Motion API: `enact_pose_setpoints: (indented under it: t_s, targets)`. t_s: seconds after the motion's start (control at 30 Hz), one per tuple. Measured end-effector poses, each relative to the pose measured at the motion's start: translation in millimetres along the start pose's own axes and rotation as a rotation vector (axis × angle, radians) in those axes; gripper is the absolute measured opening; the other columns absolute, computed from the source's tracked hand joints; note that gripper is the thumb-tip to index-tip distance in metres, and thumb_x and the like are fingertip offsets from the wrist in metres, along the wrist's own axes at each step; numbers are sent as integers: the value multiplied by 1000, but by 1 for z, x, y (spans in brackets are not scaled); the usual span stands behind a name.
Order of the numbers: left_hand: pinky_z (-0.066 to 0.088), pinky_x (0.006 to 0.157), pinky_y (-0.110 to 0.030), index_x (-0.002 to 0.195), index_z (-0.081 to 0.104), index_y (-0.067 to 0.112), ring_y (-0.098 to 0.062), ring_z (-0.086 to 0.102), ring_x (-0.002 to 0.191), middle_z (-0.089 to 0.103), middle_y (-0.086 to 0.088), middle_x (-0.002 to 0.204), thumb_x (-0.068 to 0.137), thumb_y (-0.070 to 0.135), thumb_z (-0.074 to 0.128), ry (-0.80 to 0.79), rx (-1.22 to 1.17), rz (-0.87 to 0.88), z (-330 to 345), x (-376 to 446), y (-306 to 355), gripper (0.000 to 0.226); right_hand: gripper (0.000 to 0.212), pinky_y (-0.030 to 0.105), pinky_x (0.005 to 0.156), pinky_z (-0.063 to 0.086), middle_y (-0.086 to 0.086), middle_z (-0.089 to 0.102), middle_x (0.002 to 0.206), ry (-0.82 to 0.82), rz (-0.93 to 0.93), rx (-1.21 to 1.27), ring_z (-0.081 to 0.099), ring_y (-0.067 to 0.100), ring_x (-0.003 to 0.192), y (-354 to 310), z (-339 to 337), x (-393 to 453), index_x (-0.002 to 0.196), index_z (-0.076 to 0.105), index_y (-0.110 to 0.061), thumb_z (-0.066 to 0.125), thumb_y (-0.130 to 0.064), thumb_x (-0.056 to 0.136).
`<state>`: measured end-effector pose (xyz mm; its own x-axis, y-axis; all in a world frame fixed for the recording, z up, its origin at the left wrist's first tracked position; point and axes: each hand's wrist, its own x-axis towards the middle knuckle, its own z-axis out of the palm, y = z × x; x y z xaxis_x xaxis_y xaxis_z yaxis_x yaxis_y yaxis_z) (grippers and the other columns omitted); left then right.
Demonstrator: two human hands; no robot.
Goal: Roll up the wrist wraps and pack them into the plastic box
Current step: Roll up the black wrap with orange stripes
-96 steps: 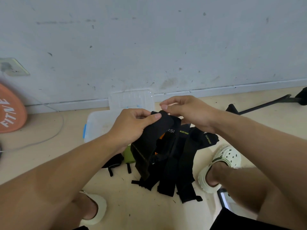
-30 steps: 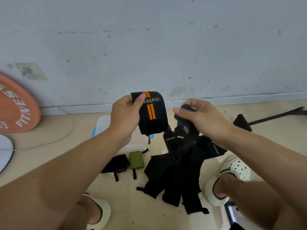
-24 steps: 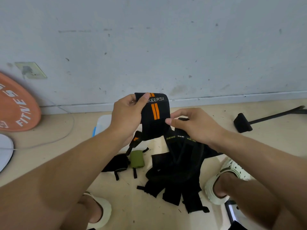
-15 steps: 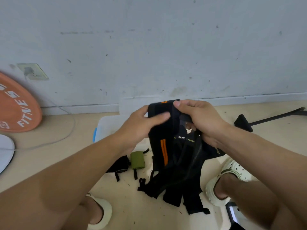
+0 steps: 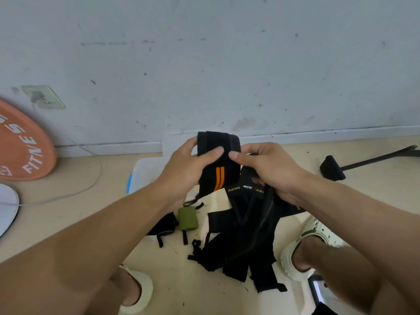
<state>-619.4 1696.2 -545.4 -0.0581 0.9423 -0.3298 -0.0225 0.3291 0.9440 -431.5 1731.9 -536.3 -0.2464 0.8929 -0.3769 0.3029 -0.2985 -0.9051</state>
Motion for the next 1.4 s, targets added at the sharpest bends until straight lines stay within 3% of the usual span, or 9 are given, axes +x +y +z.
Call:
enact_pose_setpoints:
  t_s: [0.17,0.33,0.5,0.67,0.83,0.93,1.07,1.23,1.4]
  targets:
    - [59,97,-51,139,58,33,-23,75,105,79,-2,112,100,22,67,-14,14,1,1,0,-4,41,23,18,48,41,-3,67,68,-33,-39,-58,49,7,48,-3,-2,-2,92,78,-18,64,-35,101]
    - [63,81,-38,124,64,30,-25,75,104,78,-6,112,103,15,63,19,-118,-41,-1,2,-2,26,20,12,57,46,-12,74,75,-90,-37,-61,63,-3,56,-1,-2,-3,112,75,-23,60,-33,104]
    - [64,74,-33,129,63,30,-22,77,100,77,-6,114,102,16,63,9,-159,-55,1,1,-1,30,21,20,56,47,-1,74,73,-24,-1,-20,64,4,54,2,2,-5,96,73,-12,69,-32,98]
    - [63,90,-45,146,52,31,-24,76,104,77,-6,115,102,16,64,8,-101,-52,3,3,-2,48,28,26,64,48,-3,67,67,3,-33,-90,58,8,56,3,0,-3,93,76,-14,61,-35,103]
    - [57,100,-50,136,60,28,-26,73,108,77,-6,115,105,13,59,105,-147,-72,0,4,-3,35,24,34,91,53,10,77,96,-21,-61,-61,70,17,90,4,-2,-1,118,72,-34,52,-27,108]
    - [55,102,-48,129,67,20,-25,74,107,78,-5,115,106,12,56,121,-189,-107,-1,5,-3,27,8,41,86,50,15,76,98,-45,-103,-65,64,24,86,4,0,-3,106,71,-31,65,-29,101]
    - [59,97,-43,126,69,15,-20,76,98,79,-6,111,106,11,55,86,-252,-117,3,3,-1,25,3,45,100,56,8,79,89,-55,-173,-131,75,24,91,2,4,-11,91,77,-22,76,-24,93]
    - [61,80,-30,128,64,12,-18,77,95,79,-5,109,105,7,55,8,-321,-101,8,0,-2,26,5,44,87,62,12,77,86,89,-248,-42,73,32,89,-2,6,-13,83,81,-25,82,-23,87]
    - [59,94,-36,130,63,13,-21,76,103,77,-6,117,106,3,50,-55,-341,-87,14,-3,-3,30,4,36,80,64,8,77,80,144,-248,-20,75,18,77,-3,5,-11,85,80,-22,84,-21,85]
